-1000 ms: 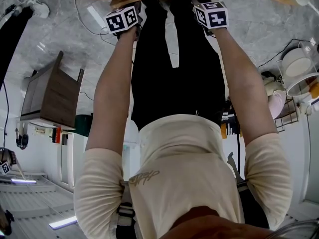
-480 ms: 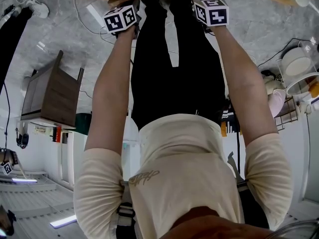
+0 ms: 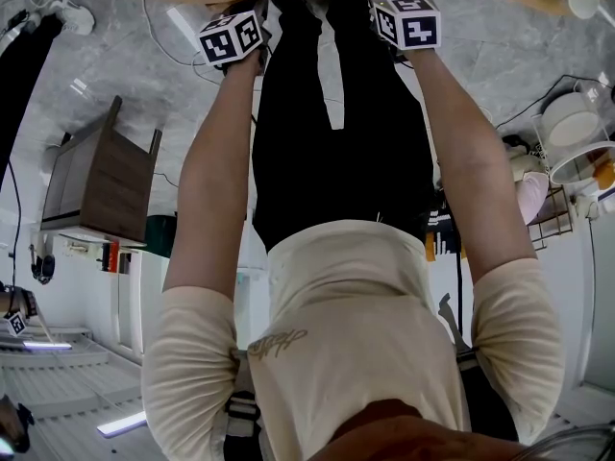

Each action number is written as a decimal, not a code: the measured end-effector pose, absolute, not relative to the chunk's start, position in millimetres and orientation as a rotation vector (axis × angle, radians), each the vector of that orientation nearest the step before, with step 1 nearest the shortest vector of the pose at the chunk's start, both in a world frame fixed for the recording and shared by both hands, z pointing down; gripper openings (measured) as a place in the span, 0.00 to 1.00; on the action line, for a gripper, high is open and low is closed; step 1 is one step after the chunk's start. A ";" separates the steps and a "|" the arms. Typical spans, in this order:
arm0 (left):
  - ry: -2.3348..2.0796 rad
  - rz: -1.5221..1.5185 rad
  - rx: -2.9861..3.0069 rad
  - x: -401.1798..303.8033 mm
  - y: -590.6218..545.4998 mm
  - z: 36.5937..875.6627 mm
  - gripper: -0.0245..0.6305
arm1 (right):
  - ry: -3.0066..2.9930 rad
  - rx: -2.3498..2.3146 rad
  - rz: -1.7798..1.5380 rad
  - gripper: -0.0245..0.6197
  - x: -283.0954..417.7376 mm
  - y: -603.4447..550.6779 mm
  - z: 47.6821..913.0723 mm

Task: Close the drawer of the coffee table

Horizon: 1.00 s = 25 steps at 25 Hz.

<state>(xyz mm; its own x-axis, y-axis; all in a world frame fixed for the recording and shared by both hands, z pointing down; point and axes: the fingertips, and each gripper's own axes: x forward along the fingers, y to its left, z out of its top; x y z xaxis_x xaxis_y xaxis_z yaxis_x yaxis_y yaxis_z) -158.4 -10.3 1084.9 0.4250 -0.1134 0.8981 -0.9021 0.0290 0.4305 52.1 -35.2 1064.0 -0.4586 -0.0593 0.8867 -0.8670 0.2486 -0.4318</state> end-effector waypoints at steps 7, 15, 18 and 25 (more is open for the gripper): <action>-0.978 0.782 1.431 -156.8 -19.9 1086.7 0.04 | -1.722 0.868 1.318 0.03 57.7 -45.4 1069.6; -0.969 0.777 1.422 -153.9 -22.1 1087.0 0.04 | -1.709 0.864 1.366 0.03 60.8 -47.3 1071.4; -0.951 0.794 1.406 -151.7 -21.2 1088.2 0.04 | -1.690 0.851 1.419 0.03 62.1 -47.4 1073.5; -0.942 0.801 1.358 -144.3 -17.6 1084.8 0.04 | -1.612 0.796 1.543 0.03 69.0 -43.0 1070.6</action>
<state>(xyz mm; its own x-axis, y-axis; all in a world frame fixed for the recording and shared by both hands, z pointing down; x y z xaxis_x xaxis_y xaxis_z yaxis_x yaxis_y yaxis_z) -144.3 -17.6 1084.8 0.4275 -0.0579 0.9022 -0.8997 0.0698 0.4308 69.0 -43.0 1070.6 -0.5225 0.0626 0.8504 -0.8468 0.0783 -0.5261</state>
